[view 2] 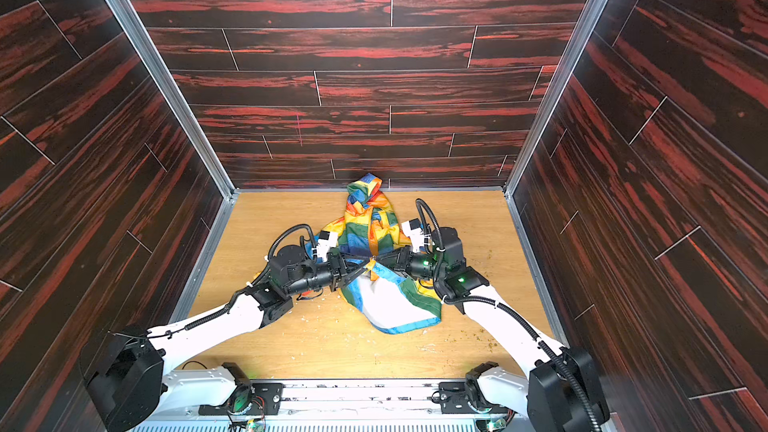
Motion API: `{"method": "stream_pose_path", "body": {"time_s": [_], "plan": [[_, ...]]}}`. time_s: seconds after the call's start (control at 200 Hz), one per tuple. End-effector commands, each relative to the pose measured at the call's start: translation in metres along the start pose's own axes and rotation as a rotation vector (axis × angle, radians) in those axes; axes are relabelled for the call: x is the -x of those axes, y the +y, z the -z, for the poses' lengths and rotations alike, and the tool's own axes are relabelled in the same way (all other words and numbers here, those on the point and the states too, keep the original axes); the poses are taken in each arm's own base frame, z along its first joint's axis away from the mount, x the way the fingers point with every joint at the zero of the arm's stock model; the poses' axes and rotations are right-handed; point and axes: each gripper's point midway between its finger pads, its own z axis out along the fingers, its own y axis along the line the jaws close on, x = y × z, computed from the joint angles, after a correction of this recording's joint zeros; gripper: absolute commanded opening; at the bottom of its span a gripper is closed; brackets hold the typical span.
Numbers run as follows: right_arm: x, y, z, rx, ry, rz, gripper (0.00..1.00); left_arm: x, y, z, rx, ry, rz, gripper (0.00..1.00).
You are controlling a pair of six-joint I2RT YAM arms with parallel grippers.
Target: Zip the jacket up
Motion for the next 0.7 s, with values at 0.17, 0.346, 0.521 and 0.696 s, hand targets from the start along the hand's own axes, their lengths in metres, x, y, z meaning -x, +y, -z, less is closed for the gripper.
{"method": "stream_pose_path", "body": {"time_s": [0.17, 0.346, 0.521, 0.696], "plan": [[0.004, 0.006, -0.008, 0.048, 0.011, -0.001, 0.0, 0.003, 0.007, 0.024, 0.08, -0.085, 0.046, 0.69], [0.003, 0.008, -0.013, 0.063, 0.024, 0.0, 0.0, -0.002, 0.008, 0.039, 0.097, -0.113, 0.087, 0.74], [0.003, 0.01, -0.013, 0.07, 0.027, 0.002, 0.0, -0.012, 0.002, 0.028, 0.063, -0.126, 0.114, 0.77], [0.001, 0.011, -0.013, 0.073, 0.029, 0.002, 0.0, -0.022, -0.01, 0.002, -0.003, -0.128, 0.137, 0.77]]}}
